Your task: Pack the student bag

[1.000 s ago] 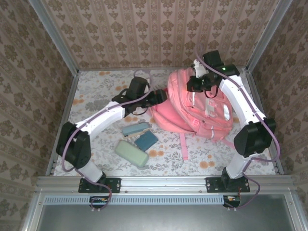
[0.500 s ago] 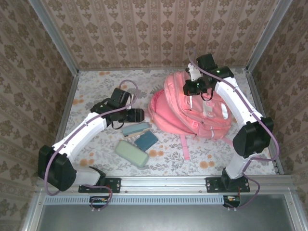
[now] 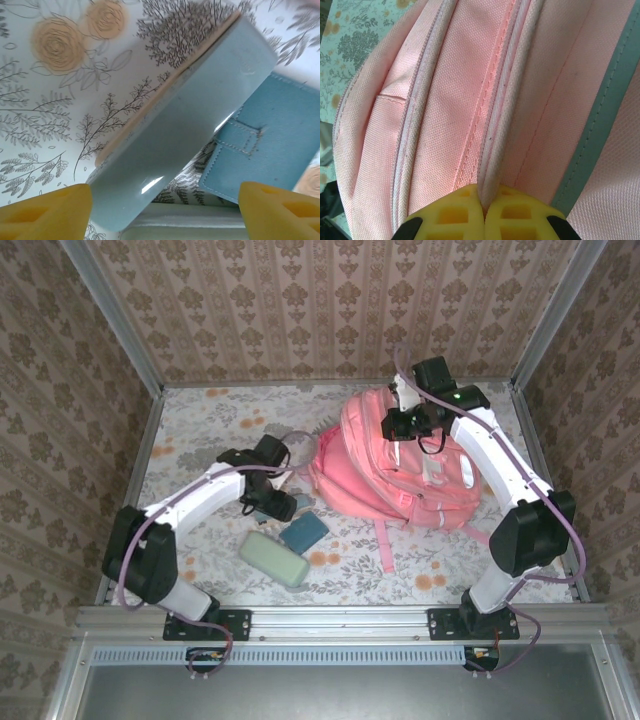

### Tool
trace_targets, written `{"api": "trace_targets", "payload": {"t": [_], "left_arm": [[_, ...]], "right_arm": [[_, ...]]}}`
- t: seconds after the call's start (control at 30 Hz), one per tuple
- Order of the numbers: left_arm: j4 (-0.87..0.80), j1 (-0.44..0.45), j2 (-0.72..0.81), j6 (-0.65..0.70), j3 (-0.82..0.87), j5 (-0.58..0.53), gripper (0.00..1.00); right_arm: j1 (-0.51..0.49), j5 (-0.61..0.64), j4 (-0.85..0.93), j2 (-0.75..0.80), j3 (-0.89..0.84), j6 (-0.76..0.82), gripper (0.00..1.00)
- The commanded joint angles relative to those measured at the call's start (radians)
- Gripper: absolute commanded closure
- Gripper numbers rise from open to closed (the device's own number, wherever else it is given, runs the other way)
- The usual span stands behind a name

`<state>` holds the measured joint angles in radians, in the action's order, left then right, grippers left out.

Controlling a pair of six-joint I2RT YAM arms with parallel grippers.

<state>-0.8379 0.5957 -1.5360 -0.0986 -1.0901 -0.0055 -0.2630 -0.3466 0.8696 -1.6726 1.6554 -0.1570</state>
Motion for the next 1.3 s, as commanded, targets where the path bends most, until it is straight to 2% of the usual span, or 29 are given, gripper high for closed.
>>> {"api": "trace_targets", "payload": {"t": [0.0, 0.2, 0.4, 0.63, 0.8, 0.83, 0.9, 0.97, 1.03, 1.27], "left_arm": [[-0.006, 0.026, -0.055, 0.07, -0.035, -0.076, 0.22], [0.018, 0.039, -0.138, 0.1, -0.057, -0.139, 0.25], [0.039, 0.059, -0.153, 0.131, -0.058, -0.211, 0.26], [0.027, 0.062, -0.086, 0.126, -0.067, -0.181, 0.26], [0.033, 0.049, -0.097, 0.106, -0.06, -0.184, 0.26], [0.037, 0.047, -0.103, 0.104, -0.056, -0.189, 0.28], [0.038, 0.042, -0.115, 0.099, -0.057, -0.191, 0.44], [0.034, 0.048, -0.117, 0.089, -0.066, -0.184, 0.47], [0.04, 0.066, -0.11, 0.078, -0.063, -0.172, 0.6], [0.061, 0.092, -0.146, 0.044, -0.032, -0.145, 0.7]], "right_arm": [[0.005, -0.059, -0.086, 0.053, 0.0, 0.011, 1.0], [0.009, -0.074, -0.098, 0.054, -0.017, -0.002, 1.0], [0.01, -0.084, -0.109, 0.054, -0.032, -0.014, 1.0], [0.011, -0.093, -0.121, 0.055, -0.048, -0.025, 1.0], [0.011, -0.1, -0.127, 0.057, -0.054, -0.033, 1.0], [0.011, -0.1, -0.127, 0.058, -0.054, -0.033, 1.0], [0.011, -0.099, -0.125, 0.061, -0.055, -0.033, 1.0], [0.011, -0.094, -0.122, 0.063, -0.061, -0.033, 1.0], [0.011, -0.093, -0.121, 0.067, -0.066, -0.029, 1.0], [0.013, -0.091, -0.125, 0.072, -0.074, -0.033, 1.0]]}}
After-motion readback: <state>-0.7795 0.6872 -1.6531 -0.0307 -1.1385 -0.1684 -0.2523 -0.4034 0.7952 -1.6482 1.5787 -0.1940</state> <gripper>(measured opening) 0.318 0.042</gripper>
